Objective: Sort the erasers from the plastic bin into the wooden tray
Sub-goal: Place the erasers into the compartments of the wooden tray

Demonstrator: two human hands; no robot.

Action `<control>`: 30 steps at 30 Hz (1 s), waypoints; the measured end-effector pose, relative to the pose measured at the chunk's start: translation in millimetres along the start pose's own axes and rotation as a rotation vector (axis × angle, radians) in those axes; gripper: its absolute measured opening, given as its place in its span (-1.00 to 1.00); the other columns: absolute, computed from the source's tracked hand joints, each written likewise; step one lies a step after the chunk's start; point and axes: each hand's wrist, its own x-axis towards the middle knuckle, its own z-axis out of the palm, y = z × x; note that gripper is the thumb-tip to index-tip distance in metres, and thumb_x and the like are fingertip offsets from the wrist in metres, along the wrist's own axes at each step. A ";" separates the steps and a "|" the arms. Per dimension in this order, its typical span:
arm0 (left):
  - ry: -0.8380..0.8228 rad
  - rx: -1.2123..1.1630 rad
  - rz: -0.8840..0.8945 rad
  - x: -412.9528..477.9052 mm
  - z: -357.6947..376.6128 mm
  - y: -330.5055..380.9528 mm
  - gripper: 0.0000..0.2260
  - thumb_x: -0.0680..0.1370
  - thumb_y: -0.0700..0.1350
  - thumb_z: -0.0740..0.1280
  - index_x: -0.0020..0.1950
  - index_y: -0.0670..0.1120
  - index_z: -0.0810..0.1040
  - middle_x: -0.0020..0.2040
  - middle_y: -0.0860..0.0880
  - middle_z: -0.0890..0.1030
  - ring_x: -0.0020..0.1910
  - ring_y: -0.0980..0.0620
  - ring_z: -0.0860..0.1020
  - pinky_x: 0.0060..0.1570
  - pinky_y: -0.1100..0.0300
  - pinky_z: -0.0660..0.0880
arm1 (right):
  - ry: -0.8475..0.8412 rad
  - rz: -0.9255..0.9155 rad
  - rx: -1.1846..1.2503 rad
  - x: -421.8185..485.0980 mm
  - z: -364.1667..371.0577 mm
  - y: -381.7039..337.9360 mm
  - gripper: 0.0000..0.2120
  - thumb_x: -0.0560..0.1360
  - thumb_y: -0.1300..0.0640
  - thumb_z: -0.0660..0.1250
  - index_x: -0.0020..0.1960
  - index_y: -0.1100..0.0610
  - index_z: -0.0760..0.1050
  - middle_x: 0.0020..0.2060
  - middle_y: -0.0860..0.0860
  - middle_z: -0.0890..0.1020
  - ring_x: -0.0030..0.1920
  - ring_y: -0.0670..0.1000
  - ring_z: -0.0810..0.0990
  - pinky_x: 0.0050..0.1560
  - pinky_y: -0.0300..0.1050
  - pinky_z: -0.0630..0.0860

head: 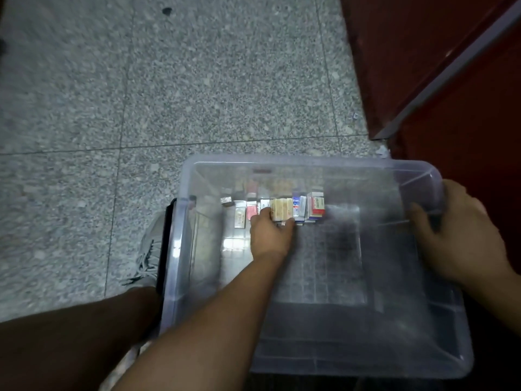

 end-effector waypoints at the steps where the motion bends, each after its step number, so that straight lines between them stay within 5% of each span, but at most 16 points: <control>1: -0.001 0.004 -0.001 -0.5 0.0 1.1 -0.55 0.40 0.18 0.42 0.21 0.00 0.56 0.08 -0.05 0.61 0.01 -0.04 0.62 0.05 0.02 0.59 | 0.004 0.005 0.007 -0.2 0.5 -0.9 -0.57 0.59 -0.15 0.24 0.27 0.16 0.35 0.07 0.18 0.52 0.09 0.28 0.50 -0.11 0.10 0.49; 6: -0.010 -0.100 -0.022 -2.3 3.8 3.0 -0.56 0.40 0.20 0.45 0.19 0.02 0.59 0.09 0.00 0.66 0.03 0.02 0.64 0.09 0.09 0.58 | -0.001 0.041 0.020 -1.0 2.5 -1.7 -0.55 0.60 -0.08 0.25 0.36 0.16 0.32 0.12 0.23 0.52 0.11 0.31 0.51 -0.05 0.14 0.50; 9: -0.023 -0.224 -0.059 -3.0 6.3 7.8 -0.69 0.49 0.02 0.49 0.18 -0.04 0.60 0.03 0.02 0.70 0.03 0.03 0.65 0.10 0.16 0.54 | 0.001 0.050 0.035 -0.1 4.4 -2.1 -0.55 0.60 -0.07 0.25 0.38 0.14 0.29 0.12 0.26 0.53 0.11 0.34 0.52 -0.06 0.14 0.49; 14: -0.029 -0.389 -0.100 -3.0 10.2 14.6 -0.76 0.55 -0.01 0.43 0.17 -0.05 0.57 0.00 0.04 0.67 -0.04 0.09 0.61 0.14 0.15 0.51 | 0.010 0.041 0.057 -0.9 5.2 0.7 -0.46 0.53 -0.22 0.13 0.36 0.10 0.27 0.07 0.25 0.55 0.10 0.33 0.53 -0.09 0.12 0.49; 20: -0.071 -0.306 -0.143 -1.4 12.9 23.5 -0.02 0.10 0.46 0.46 0.40 0.00 0.36 0.27 -0.08 0.58 0.18 -0.08 0.60 0.24 -0.06 0.55 | -0.014 0.039 0.067 0.6 7.5 4.6 -0.55 0.60 -0.14 0.20 0.38 0.10 0.27 0.07 0.20 0.54 0.04 0.21 0.52 -0.10 0.07 0.46; 26: -0.068 -0.328 -0.199 3.5 15.0 27.4 -0.21 0.35 0.18 0.60 0.44 -0.04 0.31 0.32 -0.03 0.48 0.25 -0.08 0.52 0.15 0.17 0.42 | -0.001 0.020 0.078 -0.9 7.7 3.0 -0.55 0.59 -0.15 0.18 0.37 0.08 0.27 0.07 0.16 0.54 0.06 0.23 0.54 -0.07 0.14 0.53; 30: -0.036 -0.397 -0.208 2.7 22.1 31.3 -0.26 0.36 0.11 0.62 0.41 -0.08 0.36 0.23 -0.06 0.61 0.17 -0.08 0.60 0.15 0.14 0.50 | -0.005 0.018 0.084 -0.7 7.3 4.3 -0.55 0.59 -0.15 0.18 0.37 0.06 0.26 0.06 0.15 0.54 0.06 0.21 0.54 -0.06 0.16 0.53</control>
